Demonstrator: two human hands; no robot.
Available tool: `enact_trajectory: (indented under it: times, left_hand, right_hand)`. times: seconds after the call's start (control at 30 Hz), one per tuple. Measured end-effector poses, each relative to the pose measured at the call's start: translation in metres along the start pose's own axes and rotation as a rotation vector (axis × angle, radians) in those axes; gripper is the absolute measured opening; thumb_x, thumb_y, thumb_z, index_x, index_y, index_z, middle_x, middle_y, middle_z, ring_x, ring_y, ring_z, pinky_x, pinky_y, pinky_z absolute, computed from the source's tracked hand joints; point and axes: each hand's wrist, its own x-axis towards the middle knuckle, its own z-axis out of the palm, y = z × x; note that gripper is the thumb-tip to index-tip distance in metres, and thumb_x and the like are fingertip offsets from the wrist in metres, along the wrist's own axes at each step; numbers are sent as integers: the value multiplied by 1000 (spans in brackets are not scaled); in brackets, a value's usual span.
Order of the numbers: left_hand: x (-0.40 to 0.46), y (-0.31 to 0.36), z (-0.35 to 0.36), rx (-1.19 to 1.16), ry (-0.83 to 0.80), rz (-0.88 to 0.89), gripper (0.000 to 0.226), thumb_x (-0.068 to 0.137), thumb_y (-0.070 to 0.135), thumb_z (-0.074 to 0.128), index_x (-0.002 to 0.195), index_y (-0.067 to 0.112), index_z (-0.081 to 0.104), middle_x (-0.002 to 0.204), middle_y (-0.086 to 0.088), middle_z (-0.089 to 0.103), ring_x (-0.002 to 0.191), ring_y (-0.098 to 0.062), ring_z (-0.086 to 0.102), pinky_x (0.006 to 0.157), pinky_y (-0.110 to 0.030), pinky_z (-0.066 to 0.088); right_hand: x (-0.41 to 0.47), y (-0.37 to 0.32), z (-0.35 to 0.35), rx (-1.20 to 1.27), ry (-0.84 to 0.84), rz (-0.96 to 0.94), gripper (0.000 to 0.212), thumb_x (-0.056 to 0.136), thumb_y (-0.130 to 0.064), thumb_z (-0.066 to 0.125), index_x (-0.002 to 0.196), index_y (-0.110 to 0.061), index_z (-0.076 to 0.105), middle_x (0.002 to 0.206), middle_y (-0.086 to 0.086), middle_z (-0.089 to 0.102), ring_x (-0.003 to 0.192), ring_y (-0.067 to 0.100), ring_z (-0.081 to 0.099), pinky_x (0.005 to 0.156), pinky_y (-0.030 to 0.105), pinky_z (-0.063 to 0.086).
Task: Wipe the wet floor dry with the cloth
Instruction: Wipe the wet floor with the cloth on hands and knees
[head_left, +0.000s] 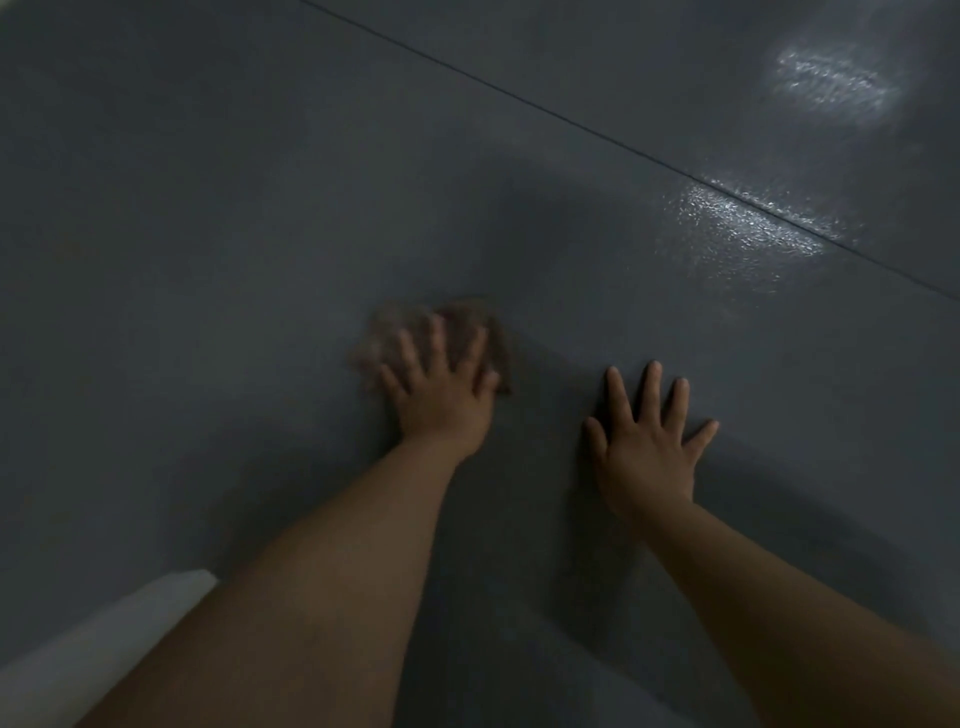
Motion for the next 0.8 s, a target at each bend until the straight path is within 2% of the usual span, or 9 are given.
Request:
enact_trajectory:
  times: [0.2,0.27,0.37,0.43,0.5,0.57,0.63,0.7,0.8]
  left_hand:
    - [-30,-62,6,-338,49,-828,54,99,51,21,149,42,2,158,-7,-15,142,-39,-16,110,-59,-11]
    - [-51,-49,17,-481,83,-970,53,100,46,24,150,39,6,159,-8,-12,143,-39,-14,111,-58,-6]
    - [-85,5,39,-408,67,-765,51,100,42,29,150,34,19,159,-14,-1,142,-45,-2,110,-63,5]
    - [-105,38,49,-257,66,-390,51,92,42,33,140,30,45,150,-23,29,134,-53,25,100,-70,22]
    - [-110,50,53,-116,-64,-38,55,82,47,32,130,33,56,141,-20,46,127,-50,37,97,-68,27]
    - [-86,43,44,34,-86,263,58,81,54,26,134,42,48,146,-14,41,131,-47,34,100,-67,26]
    - [-40,22,27,240,2,533,59,87,60,19,145,47,22,159,-9,9,142,-45,7,107,-67,11]
    - [8,3,4,236,-35,442,57,95,58,20,147,46,-2,158,-3,-18,142,-39,-16,110,-63,-3]
    - [46,-27,-24,-8,-63,-101,56,98,54,19,146,46,-8,156,-2,-25,141,-38,-21,111,-59,-9]
  right_hand:
    - [1,1,0,0,-11,-3,60,99,-51,18,149,-35,-11,156,4,-24,141,32,-24,110,64,-6]
    - [0,0,1,-9,0,0,59,99,-51,17,149,-35,-11,156,4,-24,141,32,-24,110,64,-7]
    - [-1,-1,2,-11,6,6,59,99,-51,16,149,-35,-12,156,4,-24,141,32,-25,109,64,-7]
    - [0,-1,2,-14,1,9,59,99,-51,15,149,-35,-12,156,4,-24,141,32,-25,109,64,-8]
    - [0,0,3,-19,-3,5,59,99,-52,14,148,-35,-14,155,5,-26,141,31,-26,109,63,-9]
    - [0,0,4,-18,-1,1,59,99,-52,14,148,-36,-14,155,4,-26,141,31,-27,109,63,-10]
    - [1,1,4,-14,5,-4,59,99,-51,15,148,-36,-13,155,4,-26,141,31,-26,110,63,-9]
    - [1,2,3,-8,12,-11,60,99,-51,17,149,-36,-12,156,4,-25,141,31,-26,110,63,-9]
    - [0,4,2,10,14,-18,60,99,-52,20,149,-37,-10,156,3,-23,142,30,-25,111,63,-9]
